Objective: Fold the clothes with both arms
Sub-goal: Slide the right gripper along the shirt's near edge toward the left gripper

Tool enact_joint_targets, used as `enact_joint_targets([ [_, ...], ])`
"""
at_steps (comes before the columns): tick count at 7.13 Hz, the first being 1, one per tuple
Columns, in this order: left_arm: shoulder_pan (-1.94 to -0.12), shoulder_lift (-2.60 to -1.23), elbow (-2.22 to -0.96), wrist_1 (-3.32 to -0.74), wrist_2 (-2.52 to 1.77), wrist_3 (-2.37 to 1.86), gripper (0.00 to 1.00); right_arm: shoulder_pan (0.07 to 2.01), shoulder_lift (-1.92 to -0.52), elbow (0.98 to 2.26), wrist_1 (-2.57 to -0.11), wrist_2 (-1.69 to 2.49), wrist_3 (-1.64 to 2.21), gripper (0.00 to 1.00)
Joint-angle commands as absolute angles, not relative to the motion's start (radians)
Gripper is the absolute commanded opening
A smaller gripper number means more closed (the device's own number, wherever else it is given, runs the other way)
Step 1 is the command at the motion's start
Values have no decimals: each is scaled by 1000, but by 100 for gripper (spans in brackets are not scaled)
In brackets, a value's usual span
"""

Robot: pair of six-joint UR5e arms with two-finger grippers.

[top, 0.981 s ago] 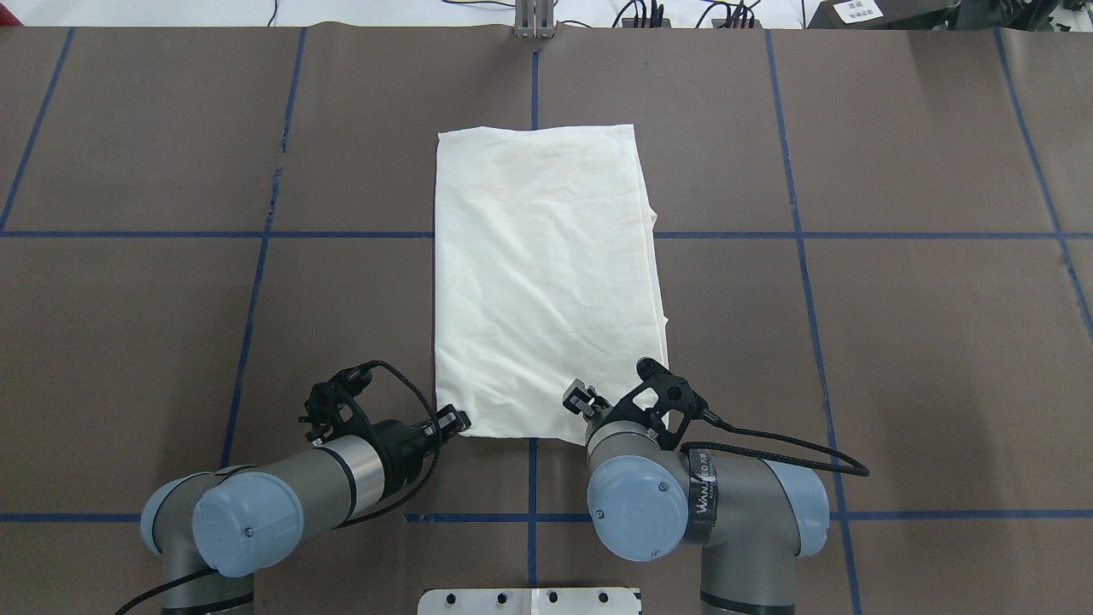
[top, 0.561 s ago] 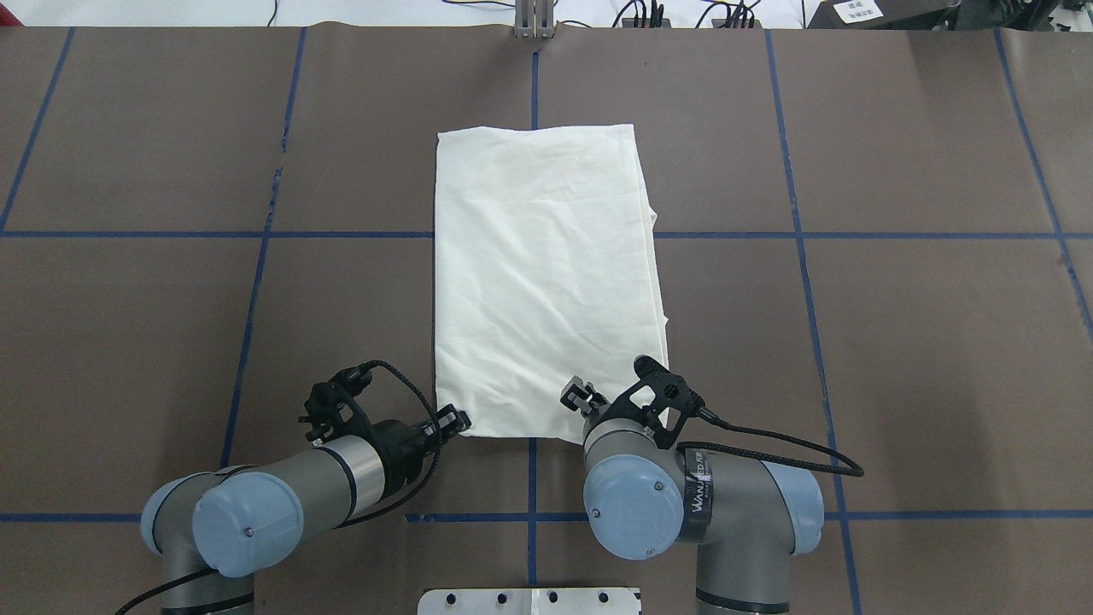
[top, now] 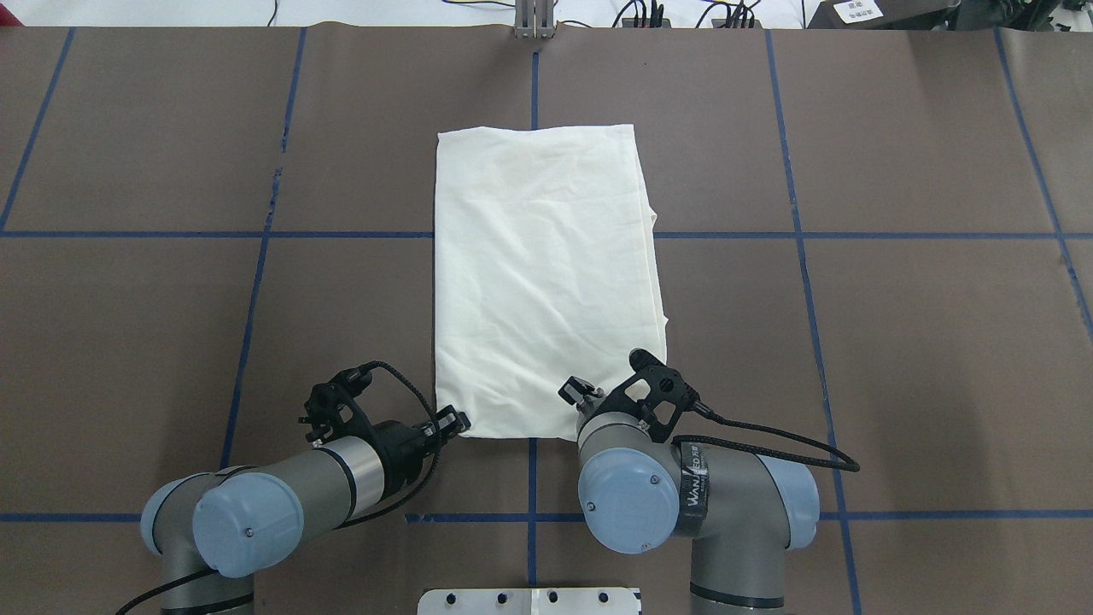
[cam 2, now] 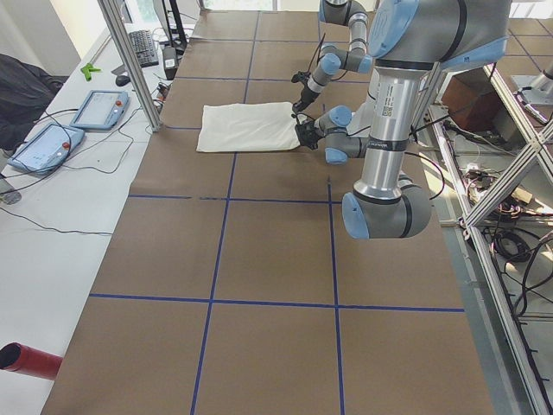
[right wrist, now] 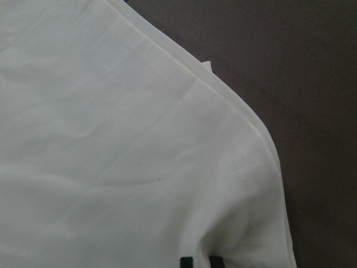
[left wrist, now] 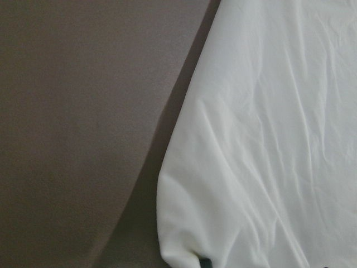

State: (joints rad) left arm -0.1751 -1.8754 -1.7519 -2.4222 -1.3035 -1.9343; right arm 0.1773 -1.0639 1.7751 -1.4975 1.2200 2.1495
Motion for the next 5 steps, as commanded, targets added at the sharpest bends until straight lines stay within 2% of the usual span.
enact_joint_targets([
  [1, -175, -1876, -1752, -2422, -1304, -1933, 0, 179, -1065, 1779, -1497, 1220, 2149, 0],
  [2, -182, -1876, -1756, -2421, -1310, -1931, 0, 183, -1063, 1792, -1497, 1220, 2149, 0],
  [3, -189, -1865, -1817, -2392, -1325, -1896, 0, 187, -1071, 1843, -1500, 1221, 2148, 0],
  [5, -193, -1855, -2045, -2161, -1348, -1875, 0, 183, -1129, 2000, -1514, 1221, 2149, 0],
])
